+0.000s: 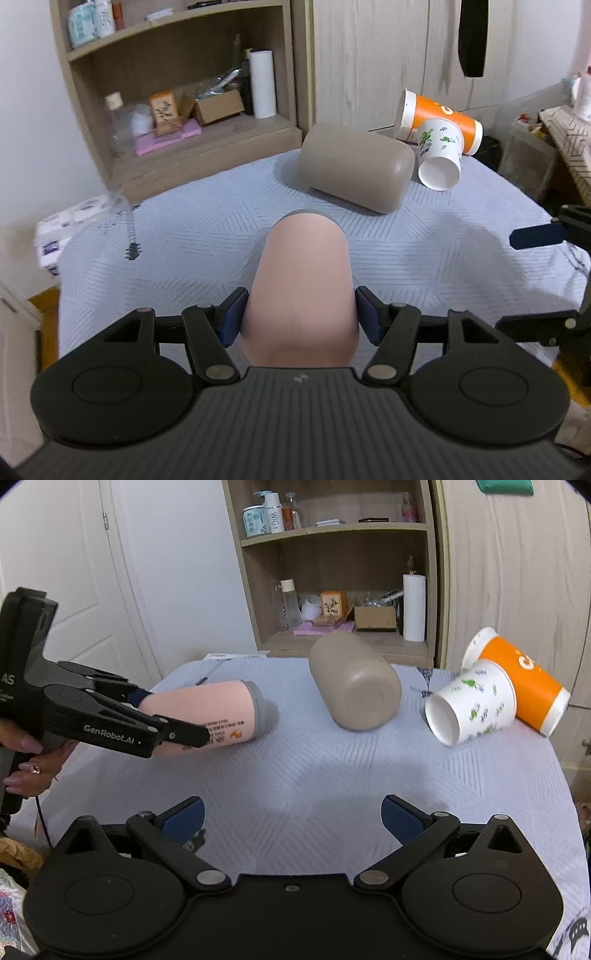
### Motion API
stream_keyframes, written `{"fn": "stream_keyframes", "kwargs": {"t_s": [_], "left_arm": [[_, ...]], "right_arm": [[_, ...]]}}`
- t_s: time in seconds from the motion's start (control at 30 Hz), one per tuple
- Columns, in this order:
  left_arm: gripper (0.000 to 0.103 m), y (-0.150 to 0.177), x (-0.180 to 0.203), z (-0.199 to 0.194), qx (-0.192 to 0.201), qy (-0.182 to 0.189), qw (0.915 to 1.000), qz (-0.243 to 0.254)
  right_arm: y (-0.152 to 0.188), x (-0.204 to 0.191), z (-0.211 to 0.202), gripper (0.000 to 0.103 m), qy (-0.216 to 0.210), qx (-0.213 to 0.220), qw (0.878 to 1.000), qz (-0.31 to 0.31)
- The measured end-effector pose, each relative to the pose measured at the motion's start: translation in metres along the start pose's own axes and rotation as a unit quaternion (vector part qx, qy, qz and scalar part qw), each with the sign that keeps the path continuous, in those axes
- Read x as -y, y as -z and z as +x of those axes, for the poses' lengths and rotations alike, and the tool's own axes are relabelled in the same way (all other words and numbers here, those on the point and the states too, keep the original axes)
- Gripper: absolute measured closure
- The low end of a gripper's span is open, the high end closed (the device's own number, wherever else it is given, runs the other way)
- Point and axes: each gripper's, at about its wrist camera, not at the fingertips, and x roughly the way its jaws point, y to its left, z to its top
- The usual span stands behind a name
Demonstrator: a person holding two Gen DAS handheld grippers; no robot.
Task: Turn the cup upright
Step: 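Close the left gripper around the pink bottle's bottom end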
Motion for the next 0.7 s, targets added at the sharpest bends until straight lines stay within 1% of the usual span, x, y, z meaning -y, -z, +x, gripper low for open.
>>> {"fn": "stream_keyframes", "kwargs": {"t_s": [0.07,0.2,0.33,0.43,0.47,0.53,0.6,0.7], "left_arm": [[0.042,0.0,0.006,-0.005,0.004,0.003,0.9999,-0.009],[0.042,-0.001,0.018,-0.008,-0.015,0.029,0.9987,-0.039],[0.042,0.001,0.034,-0.007,-0.022,0.031,0.9981,-0.048],[0.042,0.001,0.041,-0.002,-0.037,0.047,0.9951,-0.078],[0.042,0.002,0.044,-0.001,-0.039,0.046,0.9939,-0.092],[0.043,0.005,0.053,0.0,-0.03,0.043,0.9926,-0.11],[0.043,0.009,0.059,0.001,-0.022,0.052,0.9896,-0.132],[0.043,0.011,0.064,0.008,-0.025,0.053,0.9861,-0.155]], "right_arm": [[0.004,0.002,-0.005,0.0,0.0,0.001,1.0,0.001],[0.011,0.009,-0.015,0.0,-0.002,0.004,1.0,0.011],[0.018,0.014,-0.022,0.0,-0.004,0.005,1.0,0.021],[0.024,0.017,-0.025,0.0,-0.004,0.005,1.0,0.024],[0.025,0.018,-0.026,0.0,-0.006,0.005,1.0,0.025],[0.027,0.022,-0.026,0.0,-0.007,0.006,1.0,0.03],[0.029,0.025,-0.026,0.0,-0.007,0.006,0.999,0.035],[0.032,0.03,-0.026,0.0,-0.005,0.003,0.999,0.04]]}}
